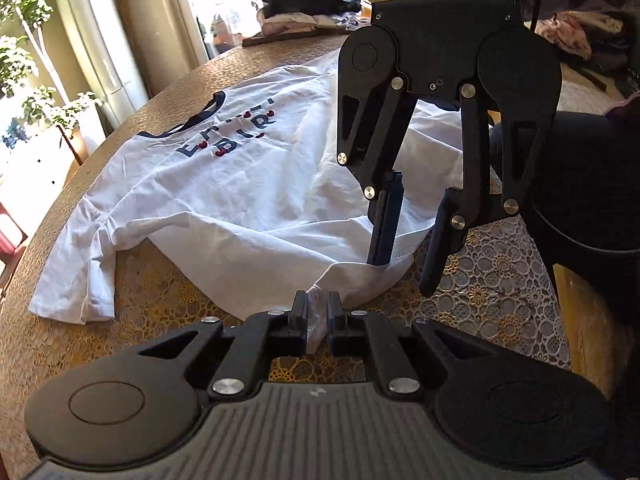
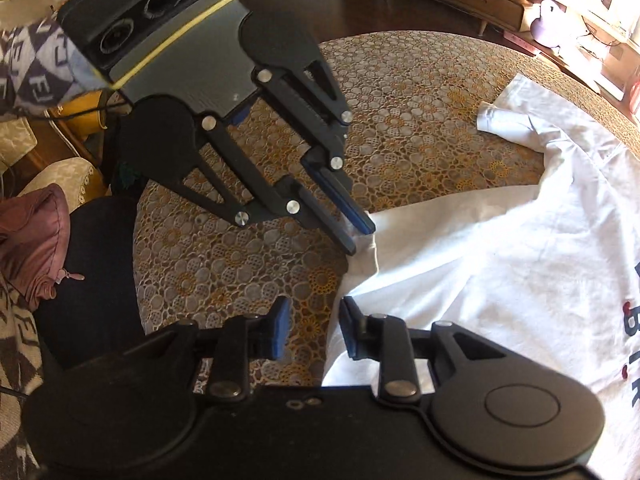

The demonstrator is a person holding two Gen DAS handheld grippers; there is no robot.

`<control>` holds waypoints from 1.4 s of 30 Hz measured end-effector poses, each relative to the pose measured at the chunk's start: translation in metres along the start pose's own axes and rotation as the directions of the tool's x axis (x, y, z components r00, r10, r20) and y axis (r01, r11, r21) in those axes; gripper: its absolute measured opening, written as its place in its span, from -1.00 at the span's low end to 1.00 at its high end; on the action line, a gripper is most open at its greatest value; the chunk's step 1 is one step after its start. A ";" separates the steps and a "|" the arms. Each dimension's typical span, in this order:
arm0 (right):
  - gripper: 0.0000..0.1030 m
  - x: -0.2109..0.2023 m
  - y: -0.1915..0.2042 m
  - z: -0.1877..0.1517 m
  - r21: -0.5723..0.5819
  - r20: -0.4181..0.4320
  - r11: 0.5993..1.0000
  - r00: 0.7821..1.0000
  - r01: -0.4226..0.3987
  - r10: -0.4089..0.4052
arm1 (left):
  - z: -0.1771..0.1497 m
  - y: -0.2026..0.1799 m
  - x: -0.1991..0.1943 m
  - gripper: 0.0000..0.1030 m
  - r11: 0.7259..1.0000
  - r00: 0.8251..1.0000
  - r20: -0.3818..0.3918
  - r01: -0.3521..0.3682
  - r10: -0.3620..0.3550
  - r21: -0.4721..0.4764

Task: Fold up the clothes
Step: 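Grasp the shirt side with the right gripper while the left gripper holds the hem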

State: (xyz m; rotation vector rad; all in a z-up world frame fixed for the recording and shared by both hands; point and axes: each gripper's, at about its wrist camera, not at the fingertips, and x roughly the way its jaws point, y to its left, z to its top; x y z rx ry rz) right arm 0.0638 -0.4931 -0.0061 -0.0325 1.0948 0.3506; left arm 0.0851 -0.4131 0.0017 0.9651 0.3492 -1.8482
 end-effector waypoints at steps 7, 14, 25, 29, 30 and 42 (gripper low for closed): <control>1.00 0.002 -0.003 -0.002 0.004 0.007 1.000 1.000 -0.009 0.009 | 0.004 0.018 -0.004 0.48 0.994 0.996 -0.005 0.084 -0.084 -0.071; 1.00 -0.002 -0.003 -0.003 0.009 0.022 1.000 1.000 -0.011 0.010 | 0.014 0.029 0.017 -0.11 0.991 0.990 -0.067 0.123 -0.127 -0.056; 1.00 -0.012 -0.014 -0.011 0.049 0.084 0.998 0.996 0.039 -0.043 | 0.016 0.017 0.033 -0.82 0.988 0.983 -0.109 0.152 -0.149 0.023; 1.00 -0.034 -0.025 -0.025 0.148 0.161 0.986 0.982 0.077 -0.101 | 0.006 0.014 0.025 -0.88 0.992 0.992 -0.058 0.109 -0.113 -0.061; 1.00 -0.039 -0.027 -0.030 0.179 0.172 0.981 0.979 0.079 -0.111 | 0.003 0.013 0.022 -0.90 0.991 0.995 -0.034 0.094 -0.097 -0.094; 1.00 -0.022 -0.003 -0.053 0.379 0.237 0.923 0.957 0.069 -0.169 | -0.055 0.012 -0.015 -0.90 0.668 0.969 0.208 0.070 0.129 -0.741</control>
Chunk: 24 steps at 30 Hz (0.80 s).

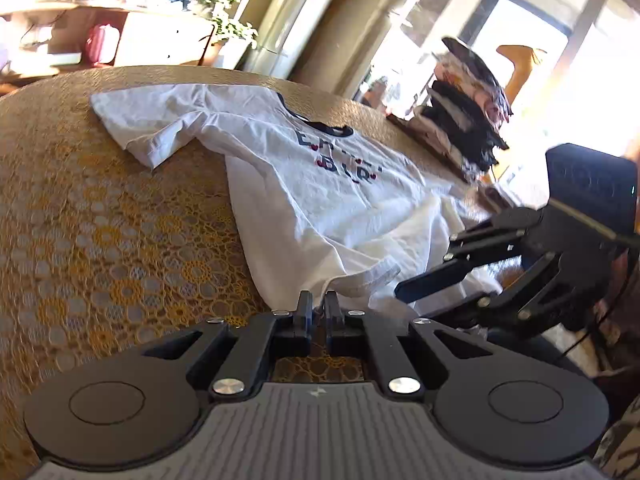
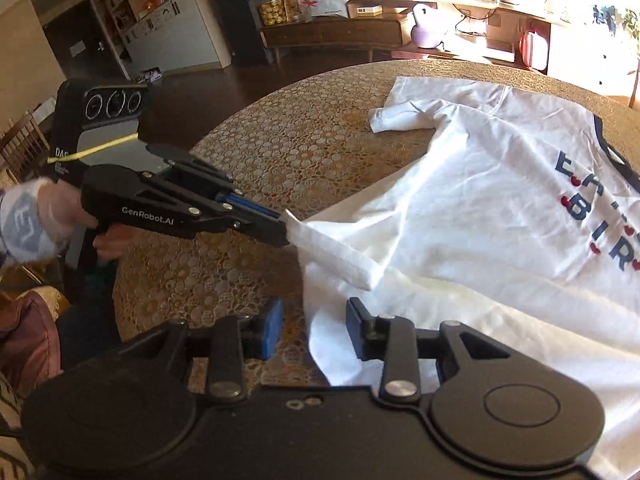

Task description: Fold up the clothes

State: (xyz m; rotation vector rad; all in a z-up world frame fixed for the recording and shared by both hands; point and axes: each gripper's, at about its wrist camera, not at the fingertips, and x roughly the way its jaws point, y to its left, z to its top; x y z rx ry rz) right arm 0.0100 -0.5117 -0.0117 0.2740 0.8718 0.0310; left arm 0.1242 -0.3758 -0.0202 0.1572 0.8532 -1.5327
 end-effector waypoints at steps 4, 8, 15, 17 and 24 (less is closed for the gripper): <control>1.00 0.020 0.008 -0.001 0.013 -0.024 0.996 0.996 0.089 -0.089 | -0.010 0.007 -0.003 -0.90 0.992 0.999 0.048 -0.012 0.019 -0.125; 1.00 0.010 0.014 -0.001 -0.005 0.023 0.995 0.995 0.101 -0.101 | -0.011 0.011 -0.011 -0.90 0.985 0.992 0.081 -0.079 0.092 -0.155; 1.00 -0.019 0.034 -0.005 -0.185 0.071 0.978 0.994 0.096 -0.084 | -0.024 0.039 -0.039 -0.90 0.923 0.966 0.094 -0.197 0.240 -0.331; 1.00 -0.015 0.030 -0.007 -0.176 0.053 0.978 0.993 0.109 -0.101 | -0.028 0.041 -0.043 -0.90 0.924 0.965 0.098 -0.200 0.243 -0.326; 1.00 -0.019 0.031 -0.008 -0.147 0.072 0.982 0.992 0.116 -0.107 | -0.009 0.005 -0.028 -0.20 0.971 0.964 0.122 -0.237 0.234 0.009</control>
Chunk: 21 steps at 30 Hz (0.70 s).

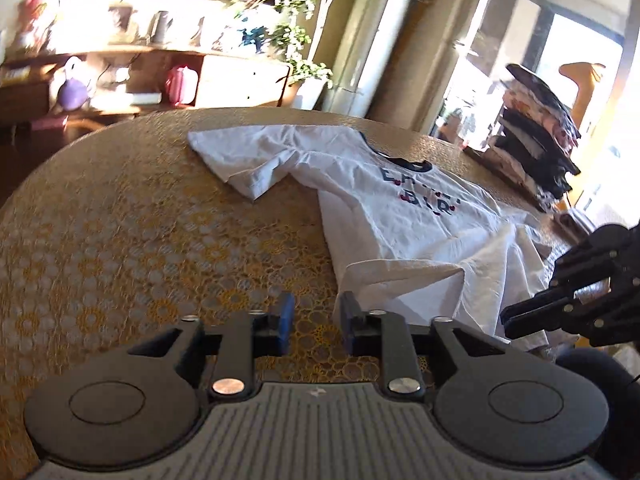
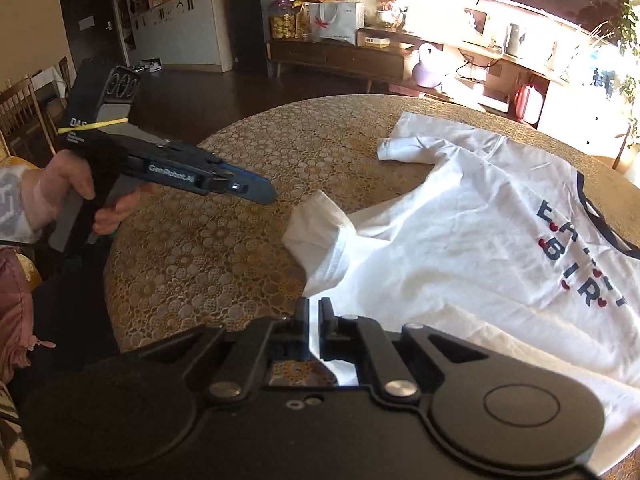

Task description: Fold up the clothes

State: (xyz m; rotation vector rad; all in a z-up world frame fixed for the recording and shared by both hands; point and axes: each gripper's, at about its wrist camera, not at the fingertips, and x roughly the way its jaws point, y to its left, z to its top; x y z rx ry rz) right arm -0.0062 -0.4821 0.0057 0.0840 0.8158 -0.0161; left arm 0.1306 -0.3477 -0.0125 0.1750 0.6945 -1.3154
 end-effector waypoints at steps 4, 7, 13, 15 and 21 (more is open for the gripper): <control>1.00 -0.002 -0.013 0.006 0.101 0.049 0.995 0.999 0.011 -0.016 | 0.005 -0.003 0.012 0.22 0.997 0.997 -0.012 0.071 -0.071 0.012; 1.00 0.007 -0.030 0.013 0.215 0.087 0.977 0.996 -0.015 -0.004 | 0.001 -0.006 0.019 0.22 0.995 0.995 -0.030 0.095 -0.094 0.022; 1.00 0.042 -0.041 0.028 0.295 0.064 0.950 0.994 -0.102 0.086 | -0.013 -0.016 0.025 0.21 0.995 0.998 -0.047 0.042 -0.038 0.087; 1.00 0.045 -0.025 0.030 0.216 0.050 0.962 0.986 -0.166 0.158 | -0.014 -0.015 0.024 0.21 0.995 0.998 -0.043 0.041 -0.038 0.088; 1.00 0.032 0.005 0.022 0.019 -0.033 0.973 0.973 -0.228 0.229 | -0.016 -0.009 0.017 0.22 0.994 0.998 -0.032 0.051 -0.049 0.094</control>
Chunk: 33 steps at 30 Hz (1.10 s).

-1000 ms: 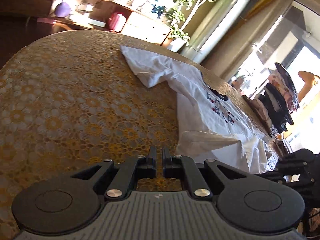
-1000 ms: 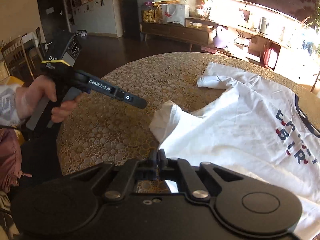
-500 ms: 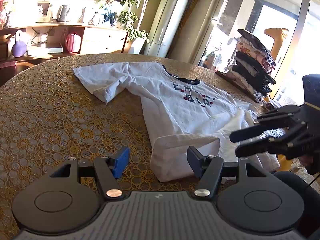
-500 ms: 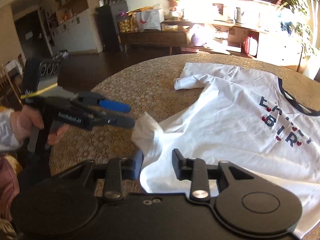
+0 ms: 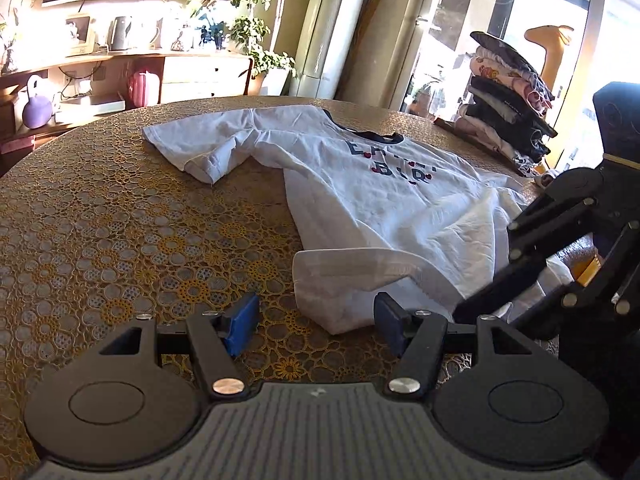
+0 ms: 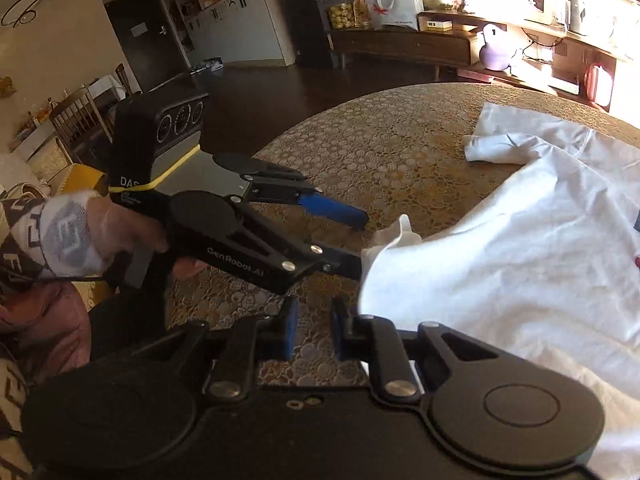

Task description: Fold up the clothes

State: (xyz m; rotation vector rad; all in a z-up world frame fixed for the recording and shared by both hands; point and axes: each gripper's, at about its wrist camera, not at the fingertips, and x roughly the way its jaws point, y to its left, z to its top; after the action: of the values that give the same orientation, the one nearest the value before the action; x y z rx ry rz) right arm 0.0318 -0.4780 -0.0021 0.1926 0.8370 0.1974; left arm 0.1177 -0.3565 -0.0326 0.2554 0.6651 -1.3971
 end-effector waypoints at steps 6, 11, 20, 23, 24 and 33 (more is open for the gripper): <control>1.00 -0.020 -0.006 0.007 -0.016 0.035 0.994 0.994 0.107 -0.106 | 0.013 -0.003 -0.006 0.22 0.983 1.000 0.005 -0.028 0.027 0.181; 1.00 -0.027 -0.007 -0.002 0.005 0.036 0.991 0.990 0.137 -0.137 | 0.032 -0.012 0.012 0.08 0.906 0.996 -0.083 0.059 -0.026 0.420; 1.00 -0.082 -0.049 -0.051 0.187 -0.023 0.932 0.950 0.310 -0.312 | 0.044 -0.036 0.041 -0.20 0.688 0.959 -0.269 0.252 -0.085 0.680; 1.00 -0.108 -0.062 -0.071 0.267 -0.041 0.890 0.927 0.370 -0.373 | 0.041 -0.040 0.046 -0.44 0.672 0.960 -0.269 0.253 -0.082 0.696; 1.00 -0.114 -0.061 -0.078 0.267 -0.053 0.884 0.922 0.384 -0.384 | 0.041 -0.040 0.047 -0.60 0.678 0.961 -0.263 0.247 -0.081 0.692; 1.00 -0.117 -0.009 -0.119 0.177 -0.083 0.875 0.892 0.451 -0.444 | 0.043 -0.026 0.039 -0.89 0.895 0.975 -0.204 0.163 -0.083 0.415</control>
State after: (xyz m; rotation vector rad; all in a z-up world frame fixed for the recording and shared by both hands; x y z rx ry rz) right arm -0.1329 -0.5050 0.0013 0.1702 0.9186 -0.3204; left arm 0.1061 -0.4162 -0.0151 0.7098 0.5195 -1.6500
